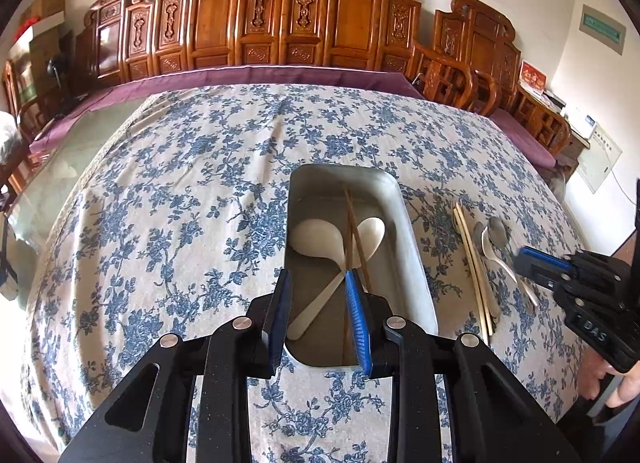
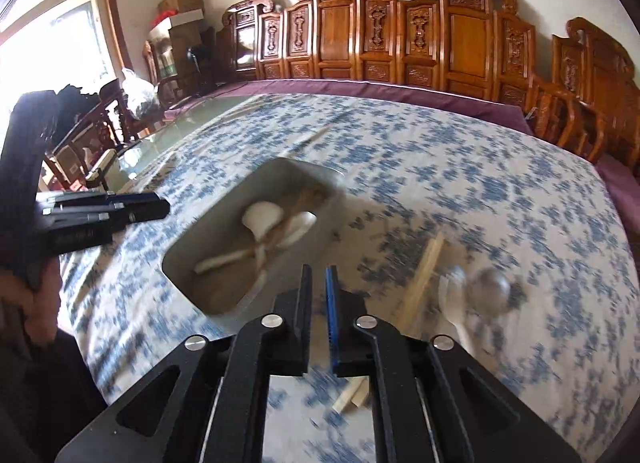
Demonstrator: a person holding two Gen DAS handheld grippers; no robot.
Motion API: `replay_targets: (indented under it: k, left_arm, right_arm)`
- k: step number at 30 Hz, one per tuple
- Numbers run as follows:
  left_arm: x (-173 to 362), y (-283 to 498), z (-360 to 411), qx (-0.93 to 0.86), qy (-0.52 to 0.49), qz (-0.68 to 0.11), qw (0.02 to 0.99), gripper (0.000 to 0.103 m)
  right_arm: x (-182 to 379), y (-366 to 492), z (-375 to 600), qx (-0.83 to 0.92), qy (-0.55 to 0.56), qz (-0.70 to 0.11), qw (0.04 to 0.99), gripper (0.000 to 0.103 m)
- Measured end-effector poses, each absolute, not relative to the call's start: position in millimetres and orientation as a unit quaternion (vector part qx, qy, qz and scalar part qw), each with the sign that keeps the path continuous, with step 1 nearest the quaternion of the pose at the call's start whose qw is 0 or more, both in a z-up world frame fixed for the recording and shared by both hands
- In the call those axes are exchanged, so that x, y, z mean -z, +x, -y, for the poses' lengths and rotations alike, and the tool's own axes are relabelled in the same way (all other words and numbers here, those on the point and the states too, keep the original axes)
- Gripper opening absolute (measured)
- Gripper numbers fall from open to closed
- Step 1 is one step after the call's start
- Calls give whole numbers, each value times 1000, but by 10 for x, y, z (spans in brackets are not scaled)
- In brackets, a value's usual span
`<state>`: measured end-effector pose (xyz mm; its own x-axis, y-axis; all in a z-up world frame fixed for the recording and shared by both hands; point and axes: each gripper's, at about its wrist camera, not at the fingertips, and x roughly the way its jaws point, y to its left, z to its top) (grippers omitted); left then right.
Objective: Organize utensils
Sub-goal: 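Lower the chopstick into the grey tray and open the right tool, then move the right tool toward the metal fork and metal spoon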
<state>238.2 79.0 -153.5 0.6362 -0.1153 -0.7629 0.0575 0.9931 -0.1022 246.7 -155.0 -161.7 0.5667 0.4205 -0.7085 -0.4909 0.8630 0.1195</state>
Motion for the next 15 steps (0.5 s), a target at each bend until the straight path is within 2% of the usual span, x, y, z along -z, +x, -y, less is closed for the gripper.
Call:
replay_targets:
  k: [3, 5, 7, 15]
  left_arm:
    - [1540, 2377, -741, 53, -35, -423, 904, 26]
    - [1548, 2374, -688, 56, -30, -424, 903, 27]
    - [1546, 2364, -626, 57, -21, -421, 905, 51]
    - [1524, 2297, -304, 83, -8, -412, 907, 58]
  right_arm:
    - [1644, 2382, 1762, -251, -49, -384, 887, 25]
    - [1670, 2363, 1904, -241, -56, -382, 890, 28]
    - [1710, 2359, 2026, -231, -63, -384, 892, 29]
    - [2002, 2509, 2305, -196, -84, -411, 886, 29]
